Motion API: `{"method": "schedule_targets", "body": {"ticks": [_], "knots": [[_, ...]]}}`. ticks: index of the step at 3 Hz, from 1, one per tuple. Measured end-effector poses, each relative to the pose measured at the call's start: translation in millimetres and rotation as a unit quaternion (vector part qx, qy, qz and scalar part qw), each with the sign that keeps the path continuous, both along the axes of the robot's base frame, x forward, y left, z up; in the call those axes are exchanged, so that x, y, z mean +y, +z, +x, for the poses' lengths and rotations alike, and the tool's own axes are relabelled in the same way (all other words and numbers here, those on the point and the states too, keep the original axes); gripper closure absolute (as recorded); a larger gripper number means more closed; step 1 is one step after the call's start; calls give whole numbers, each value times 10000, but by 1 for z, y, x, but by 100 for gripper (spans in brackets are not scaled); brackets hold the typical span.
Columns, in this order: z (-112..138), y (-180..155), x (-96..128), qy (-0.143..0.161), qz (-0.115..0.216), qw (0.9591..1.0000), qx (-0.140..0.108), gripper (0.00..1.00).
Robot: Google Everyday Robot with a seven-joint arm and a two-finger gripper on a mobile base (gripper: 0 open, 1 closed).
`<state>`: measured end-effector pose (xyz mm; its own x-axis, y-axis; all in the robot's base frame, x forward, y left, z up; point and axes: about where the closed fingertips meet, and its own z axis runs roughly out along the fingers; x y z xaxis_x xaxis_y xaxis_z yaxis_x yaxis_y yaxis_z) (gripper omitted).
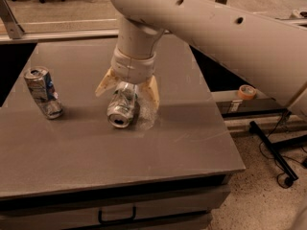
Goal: Move 7up can near orange
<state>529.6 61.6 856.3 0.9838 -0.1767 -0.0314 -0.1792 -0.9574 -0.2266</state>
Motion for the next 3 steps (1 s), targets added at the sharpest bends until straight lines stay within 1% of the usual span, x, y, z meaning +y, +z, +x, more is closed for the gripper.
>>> {"method": "schedule_targets", "body": {"ticks": [1, 2, 3], "knots": [[5, -17, 10, -123, -112, 9999, -20, 42], [15, -22, 12, -406, -249, 9989, -25, 65], [48, 10, -13, -1353, -9, 9903, -331, 87]]}}
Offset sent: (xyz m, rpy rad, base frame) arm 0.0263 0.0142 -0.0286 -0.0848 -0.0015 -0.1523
